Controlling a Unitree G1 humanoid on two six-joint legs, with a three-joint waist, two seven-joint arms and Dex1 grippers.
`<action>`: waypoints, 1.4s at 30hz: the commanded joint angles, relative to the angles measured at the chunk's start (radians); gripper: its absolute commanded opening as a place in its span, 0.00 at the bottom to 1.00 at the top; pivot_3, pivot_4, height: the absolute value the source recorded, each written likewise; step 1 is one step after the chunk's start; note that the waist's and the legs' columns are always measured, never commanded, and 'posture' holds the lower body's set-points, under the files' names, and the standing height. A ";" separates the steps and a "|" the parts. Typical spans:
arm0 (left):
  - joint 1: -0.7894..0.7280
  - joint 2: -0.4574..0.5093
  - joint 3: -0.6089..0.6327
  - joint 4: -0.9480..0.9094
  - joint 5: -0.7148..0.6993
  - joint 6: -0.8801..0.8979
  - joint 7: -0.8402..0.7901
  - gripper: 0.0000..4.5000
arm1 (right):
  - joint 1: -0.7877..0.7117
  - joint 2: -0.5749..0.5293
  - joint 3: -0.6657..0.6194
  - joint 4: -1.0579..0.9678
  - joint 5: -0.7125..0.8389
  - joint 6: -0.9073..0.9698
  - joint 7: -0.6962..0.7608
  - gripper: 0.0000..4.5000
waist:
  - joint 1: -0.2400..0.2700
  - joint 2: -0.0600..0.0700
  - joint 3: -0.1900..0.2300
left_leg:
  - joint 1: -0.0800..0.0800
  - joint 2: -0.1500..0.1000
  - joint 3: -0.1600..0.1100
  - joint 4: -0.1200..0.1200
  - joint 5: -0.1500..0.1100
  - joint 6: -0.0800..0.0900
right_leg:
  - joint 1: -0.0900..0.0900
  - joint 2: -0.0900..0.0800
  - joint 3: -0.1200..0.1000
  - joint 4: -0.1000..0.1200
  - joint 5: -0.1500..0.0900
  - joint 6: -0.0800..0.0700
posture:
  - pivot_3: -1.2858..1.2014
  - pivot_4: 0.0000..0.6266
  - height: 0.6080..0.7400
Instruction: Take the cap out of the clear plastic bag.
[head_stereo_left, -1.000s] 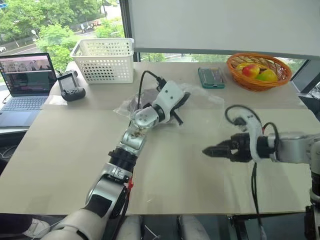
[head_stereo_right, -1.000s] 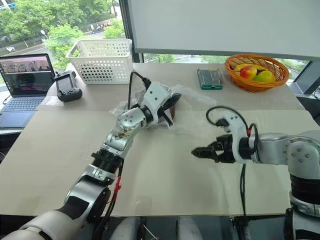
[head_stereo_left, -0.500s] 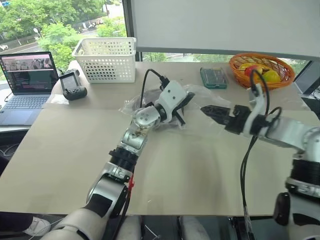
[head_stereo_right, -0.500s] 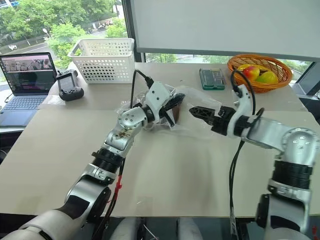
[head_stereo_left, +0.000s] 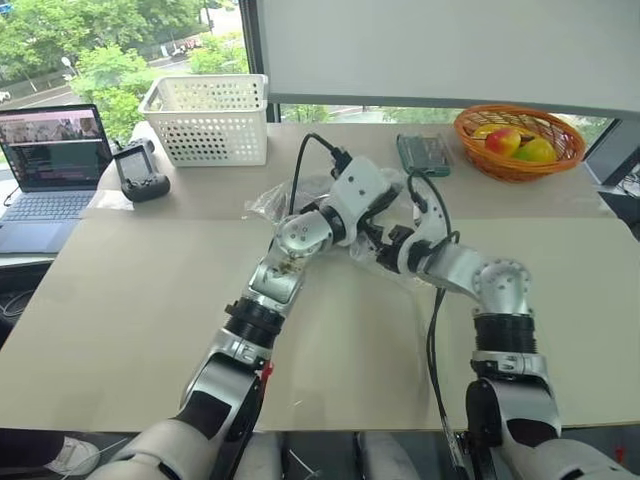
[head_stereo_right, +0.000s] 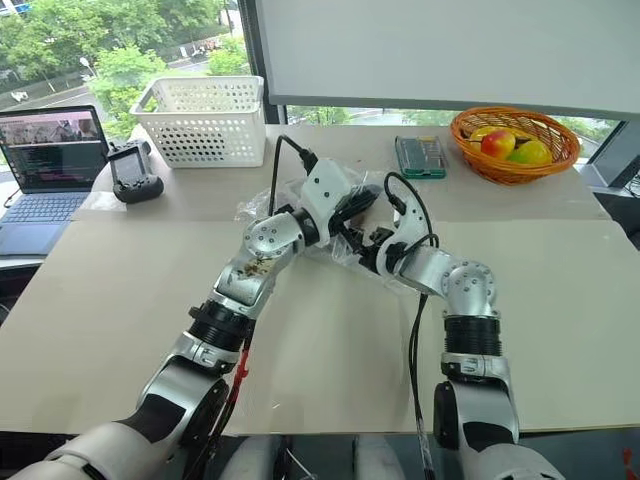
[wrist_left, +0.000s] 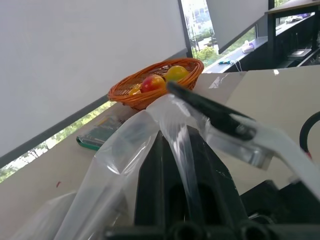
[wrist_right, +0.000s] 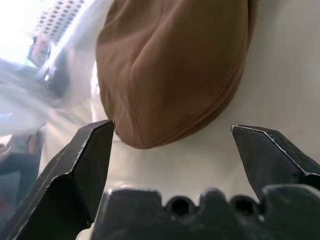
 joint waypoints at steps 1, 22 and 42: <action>-0.006 -0.018 -0.011 -0.091 -0.015 0.016 0.005 0.00 | -0.053 0.021 0.021 0.091 -0.122 -0.079 0.068 0.99 | 0.001 0.000 0.000 | 0.000 0.000 0.000 0.000 0.000 0.000 | 0.000 0.000 0.000 0.001 0.000 0.000 | 0.52 0.24 1.00; 0.050 -0.003 -0.021 -0.164 0.000 0.075 0.037 0.00 | -0.120 0.179 -0.108 0.264 -0.282 -0.149 0.257 0.48 | -0.006 0.001 -0.001 | 0.002 0.000 0.000 0.000 0.000 0.000 | 0.000 0.000 0.000 0.009 0.000 0.000 | 0.52 0.24 1.00; 0.062 0.010 -0.044 -0.130 0.015 0.022 0.035 0.00 | -0.004 0.089 -0.206 -0.305 -0.108 0.315 0.109 0.01 | 0.006 0.001 -0.001 | 0.001 0.000 0.000 0.000 0.000 0.000 | 0.000 0.000 0.000 0.009 0.000 0.000 | 0.52 0.24 1.00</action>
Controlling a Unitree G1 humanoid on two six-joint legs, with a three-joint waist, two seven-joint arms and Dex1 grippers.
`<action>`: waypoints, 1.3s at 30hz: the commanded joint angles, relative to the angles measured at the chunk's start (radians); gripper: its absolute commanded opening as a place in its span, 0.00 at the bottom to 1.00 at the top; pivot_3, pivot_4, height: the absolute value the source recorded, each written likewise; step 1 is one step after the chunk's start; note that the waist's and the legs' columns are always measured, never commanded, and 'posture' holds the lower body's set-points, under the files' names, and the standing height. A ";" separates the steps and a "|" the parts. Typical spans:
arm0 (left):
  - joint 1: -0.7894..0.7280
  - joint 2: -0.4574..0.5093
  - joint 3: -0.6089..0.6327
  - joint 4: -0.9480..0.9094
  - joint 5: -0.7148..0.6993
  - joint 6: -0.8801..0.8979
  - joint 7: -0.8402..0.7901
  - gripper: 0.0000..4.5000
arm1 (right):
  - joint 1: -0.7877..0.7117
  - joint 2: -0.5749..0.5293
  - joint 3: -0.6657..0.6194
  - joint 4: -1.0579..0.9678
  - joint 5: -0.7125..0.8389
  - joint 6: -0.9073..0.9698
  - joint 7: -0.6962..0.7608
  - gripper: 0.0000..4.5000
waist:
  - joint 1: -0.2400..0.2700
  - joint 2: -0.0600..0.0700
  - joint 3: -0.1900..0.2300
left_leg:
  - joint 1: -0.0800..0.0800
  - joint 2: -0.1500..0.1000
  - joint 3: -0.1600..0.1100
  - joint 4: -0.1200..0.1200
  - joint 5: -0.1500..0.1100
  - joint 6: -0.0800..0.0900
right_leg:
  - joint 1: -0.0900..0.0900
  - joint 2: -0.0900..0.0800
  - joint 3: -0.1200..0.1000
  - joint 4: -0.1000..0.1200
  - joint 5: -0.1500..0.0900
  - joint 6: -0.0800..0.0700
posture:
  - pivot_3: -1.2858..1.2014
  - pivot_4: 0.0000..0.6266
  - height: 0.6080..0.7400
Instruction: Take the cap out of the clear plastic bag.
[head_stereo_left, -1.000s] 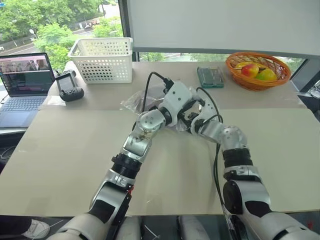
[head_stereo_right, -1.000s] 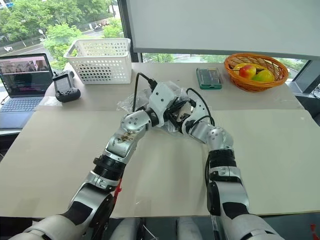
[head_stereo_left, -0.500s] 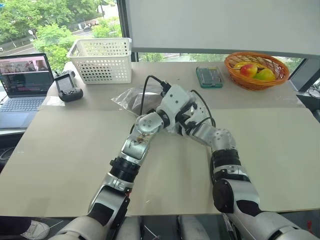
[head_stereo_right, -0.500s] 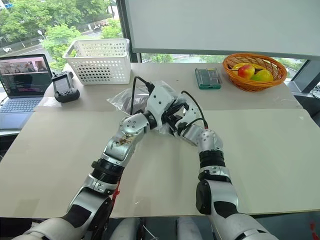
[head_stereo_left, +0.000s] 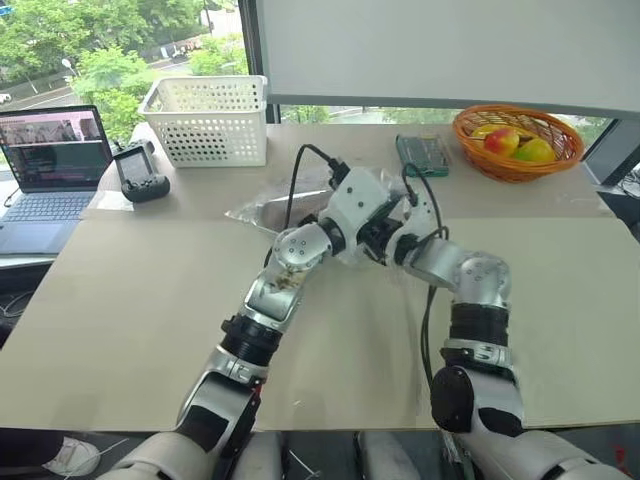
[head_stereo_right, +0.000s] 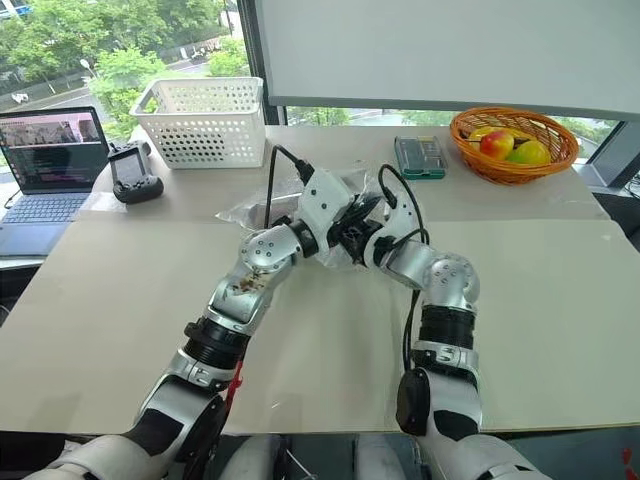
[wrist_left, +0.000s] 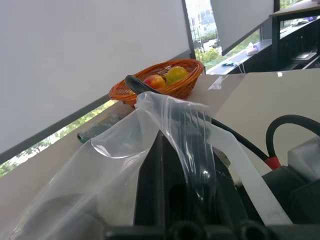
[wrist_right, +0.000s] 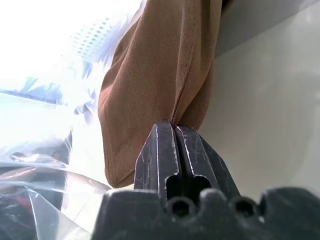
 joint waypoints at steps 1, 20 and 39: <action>-0.005 0.004 -0.001 -0.001 0.010 -0.007 0.011 0.00 | 0.019 -0.050 0.006 -0.177 0.107 0.154 0.019 0.01 | 0.000 0.000 0.000 | 0.000 0.000 0.000 0.000 0.000 0.000 | 0.000 0.000 0.000 0.000 0.000 0.000 | 0.52 0.24 1.00; 0.015 0.009 -0.023 0.007 0.014 -0.026 0.006 0.00 | -0.071 -0.258 -0.320 -0.044 0.440 0.432 -0.198 0.01 | 0.004 0.000 0.000 | 0.000 -0.001 0.000 0.000 0.001 0.002 | 0.000 0.000 0.000 -0.001 -0.001 0.000 | 0.52 0.24 1.00; 0.030 0.009 -0.038 0.001 0.019 -0.031 0.003 0.00 | -0.032 -0.312 -0.140 -0.055 0.495 0.301 -0.277 0.01 | -0.005 0.001 -0.001 | 0.000 0.000 0.001 -0.001 0.001 0.002 | 0.001 0.000 0.001 -0.008 0.000 0.000 | 0.52 0.24 1.00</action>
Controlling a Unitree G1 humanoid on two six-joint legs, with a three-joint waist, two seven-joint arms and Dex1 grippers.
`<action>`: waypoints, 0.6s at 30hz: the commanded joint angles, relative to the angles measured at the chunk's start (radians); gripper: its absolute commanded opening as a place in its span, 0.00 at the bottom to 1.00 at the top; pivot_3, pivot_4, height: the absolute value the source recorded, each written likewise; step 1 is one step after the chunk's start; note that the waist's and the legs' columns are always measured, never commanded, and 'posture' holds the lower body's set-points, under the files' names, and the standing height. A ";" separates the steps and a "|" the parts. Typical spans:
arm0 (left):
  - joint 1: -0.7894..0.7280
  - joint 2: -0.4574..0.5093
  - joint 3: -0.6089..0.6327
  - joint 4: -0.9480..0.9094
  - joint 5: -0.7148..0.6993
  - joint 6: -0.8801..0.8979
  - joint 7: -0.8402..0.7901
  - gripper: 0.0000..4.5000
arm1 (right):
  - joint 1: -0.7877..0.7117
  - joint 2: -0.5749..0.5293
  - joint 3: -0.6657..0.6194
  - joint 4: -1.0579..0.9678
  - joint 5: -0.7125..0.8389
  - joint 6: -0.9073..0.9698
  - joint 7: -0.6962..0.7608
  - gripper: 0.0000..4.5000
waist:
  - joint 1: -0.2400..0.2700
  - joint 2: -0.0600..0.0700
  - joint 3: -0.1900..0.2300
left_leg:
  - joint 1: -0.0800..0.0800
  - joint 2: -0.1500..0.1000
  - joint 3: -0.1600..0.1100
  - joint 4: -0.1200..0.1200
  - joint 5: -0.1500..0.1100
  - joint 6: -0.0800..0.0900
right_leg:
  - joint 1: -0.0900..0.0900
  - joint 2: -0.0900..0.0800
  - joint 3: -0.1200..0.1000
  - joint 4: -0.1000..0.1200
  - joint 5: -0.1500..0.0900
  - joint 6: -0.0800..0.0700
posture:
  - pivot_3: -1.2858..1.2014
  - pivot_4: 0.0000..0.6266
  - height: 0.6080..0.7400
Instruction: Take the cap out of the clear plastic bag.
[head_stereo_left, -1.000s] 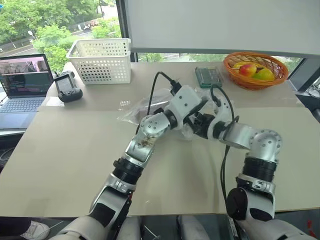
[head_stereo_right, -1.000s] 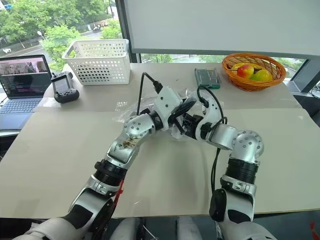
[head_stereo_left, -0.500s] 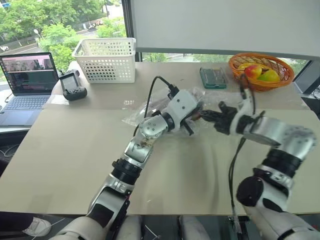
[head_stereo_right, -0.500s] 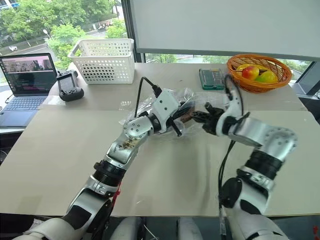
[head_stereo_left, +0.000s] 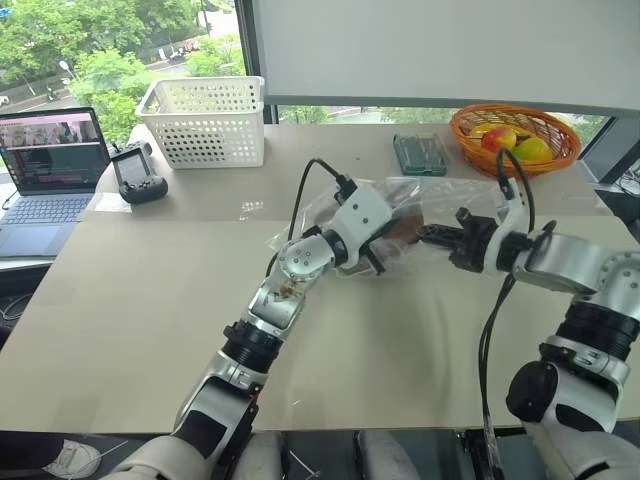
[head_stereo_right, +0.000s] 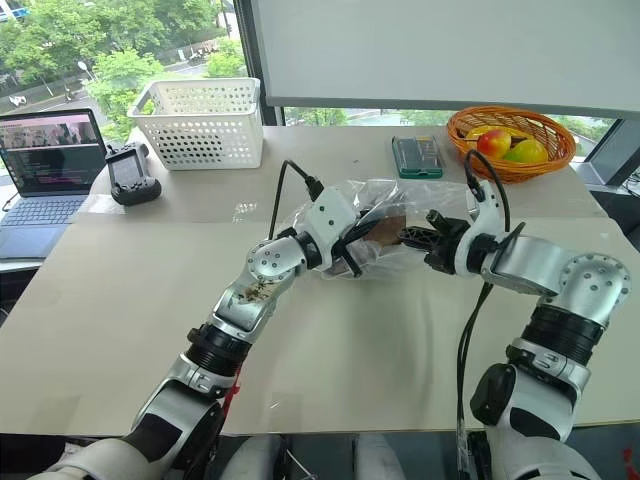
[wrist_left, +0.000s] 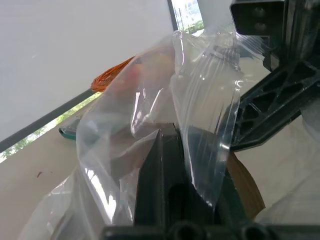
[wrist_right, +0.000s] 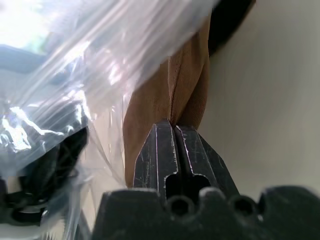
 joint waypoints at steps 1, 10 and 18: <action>-0.005 -0.003 -0.004 -0.024 0.008 -0.018 0.004 0.00 | -0.016 0.069 0.061 -0.090 -0.011 -0.095 0.015 0.01 | 0.000 0.000 0.000 | 0.000 0.000 0.000 0.000 0.000 0.000 | 0.000 0.000 0.000 0.000 0.000 0.000 | 0.52 0.24 1.00; -0.003 0.000 -0.001 -0.028 0.018 -0.019 0.001 0.00 | 0.044 -0.013 0.115 -0.123 -0.045 -0.090 0.101 0.39 | 0.016 0.000 0.000 | -0.001 -0.001 -0.001 0.000 0.000 0.000 | 0.000 -0.001 -0.002 -0.001 0.000 0.000 | 0.52 0.24 1.00; -0.003 0.001 -0.003 -0.029 0.020 -0.019 -0.002 0.00 | 0.057 -0.240 0.190 -0.141 -0.112 -0.008 0.230 0.84 | 0.016 0.000 0.000 | -0.001 0.000 0.000 0.000 0.000 0.000 | 0.001 -0.001 -0.001 -0.002 0.000 0.000 | 0.52 0.24 1.00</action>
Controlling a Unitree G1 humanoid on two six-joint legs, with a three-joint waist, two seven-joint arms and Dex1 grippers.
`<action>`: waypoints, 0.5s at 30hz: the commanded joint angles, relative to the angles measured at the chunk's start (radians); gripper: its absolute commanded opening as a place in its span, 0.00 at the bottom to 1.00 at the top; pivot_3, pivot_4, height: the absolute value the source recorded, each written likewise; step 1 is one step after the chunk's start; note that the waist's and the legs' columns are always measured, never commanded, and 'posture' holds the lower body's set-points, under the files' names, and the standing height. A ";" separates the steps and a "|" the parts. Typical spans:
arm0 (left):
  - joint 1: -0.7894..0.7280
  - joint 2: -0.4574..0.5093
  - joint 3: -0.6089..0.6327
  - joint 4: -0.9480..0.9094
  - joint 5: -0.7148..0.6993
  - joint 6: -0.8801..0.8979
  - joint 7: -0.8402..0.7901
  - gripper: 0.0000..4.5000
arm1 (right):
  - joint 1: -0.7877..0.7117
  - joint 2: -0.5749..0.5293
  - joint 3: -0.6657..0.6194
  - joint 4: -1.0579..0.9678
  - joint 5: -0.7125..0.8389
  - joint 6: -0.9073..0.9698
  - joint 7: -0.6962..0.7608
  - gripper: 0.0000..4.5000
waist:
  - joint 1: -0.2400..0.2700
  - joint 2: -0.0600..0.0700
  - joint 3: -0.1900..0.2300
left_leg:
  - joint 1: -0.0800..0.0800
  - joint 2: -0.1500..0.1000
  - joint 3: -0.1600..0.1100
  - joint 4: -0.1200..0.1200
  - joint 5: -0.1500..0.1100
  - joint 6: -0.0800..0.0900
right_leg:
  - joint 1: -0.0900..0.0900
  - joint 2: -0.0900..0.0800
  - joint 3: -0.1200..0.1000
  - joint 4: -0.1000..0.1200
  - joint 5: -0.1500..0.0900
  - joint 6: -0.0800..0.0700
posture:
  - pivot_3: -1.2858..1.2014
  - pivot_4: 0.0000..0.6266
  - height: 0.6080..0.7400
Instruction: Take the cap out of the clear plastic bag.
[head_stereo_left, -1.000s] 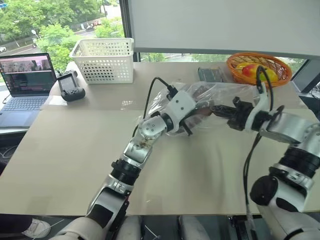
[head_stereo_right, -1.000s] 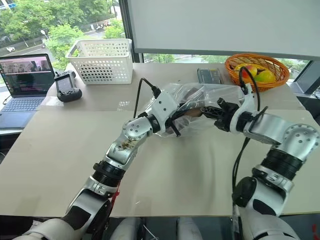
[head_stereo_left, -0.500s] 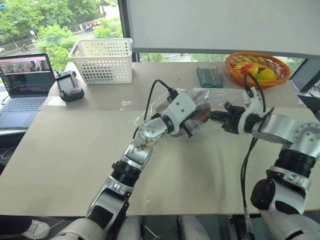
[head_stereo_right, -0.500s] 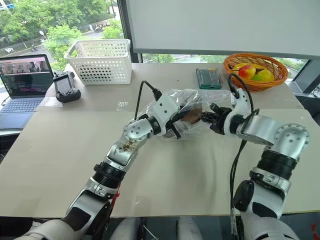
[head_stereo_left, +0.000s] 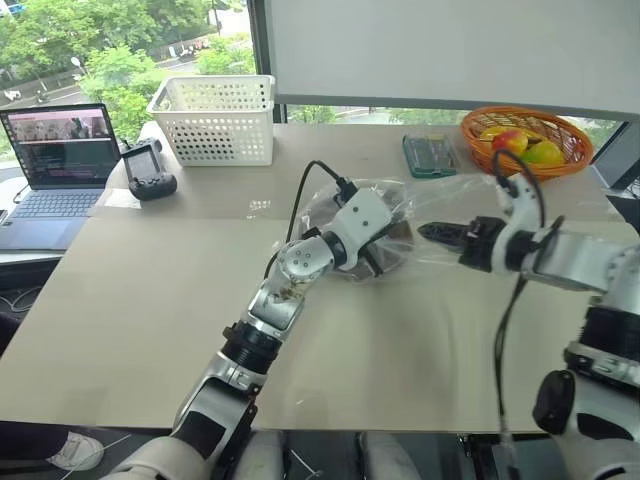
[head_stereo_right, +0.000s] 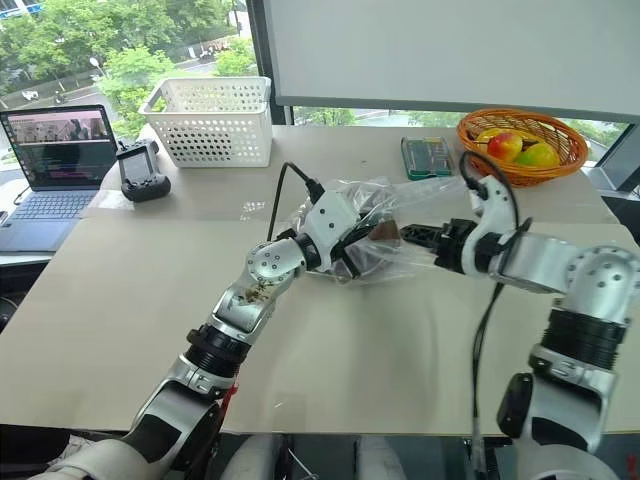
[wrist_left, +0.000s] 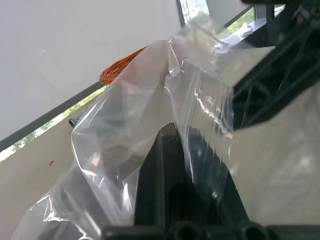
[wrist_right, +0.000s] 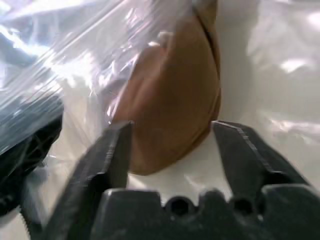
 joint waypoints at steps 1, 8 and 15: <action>-0.008 0.000 0.004 -0.027 0.001 -0.020 0.003 0.00 | -0.013 -0.040 0.040 -0.015 -0.060 0.012 0.056 0.84 | -0.008 0.000 0.000 | 0.000 0.000 0.000 0.000 0.000 0.000 | 0.000 0.000 0.000 0.000 0.000 0.000 | 0.52 0.24 1.00; -0.015 0.005 0.005 -0.025 0.003 -0.019 0.000 0.00 | -0.112 0.095 -0.081 0.168 0.063 -0.040 0.119 0.84 | -0.019 0.000 0.000 | 0.001 0.000 0.000 0.000 0.000 0.000 | 0.000 0.001 0.001 0.001 0.001 -0.001 | 0.52 0.24 1.00; -0.019 0.009 0.004 -0.013 0.003 -0.024 -0.002 0.00 | -0.041 0.067 0.021 0.078 -0.088 -0.013 0.084 0.84 | 0.010 0.000 0.000 | -0.001 0.000 0.001 0.000 0.000 0.000 | 0.000 0.000 0.000 -0.002 0.001 0.000 | 0.52 0.24 1.00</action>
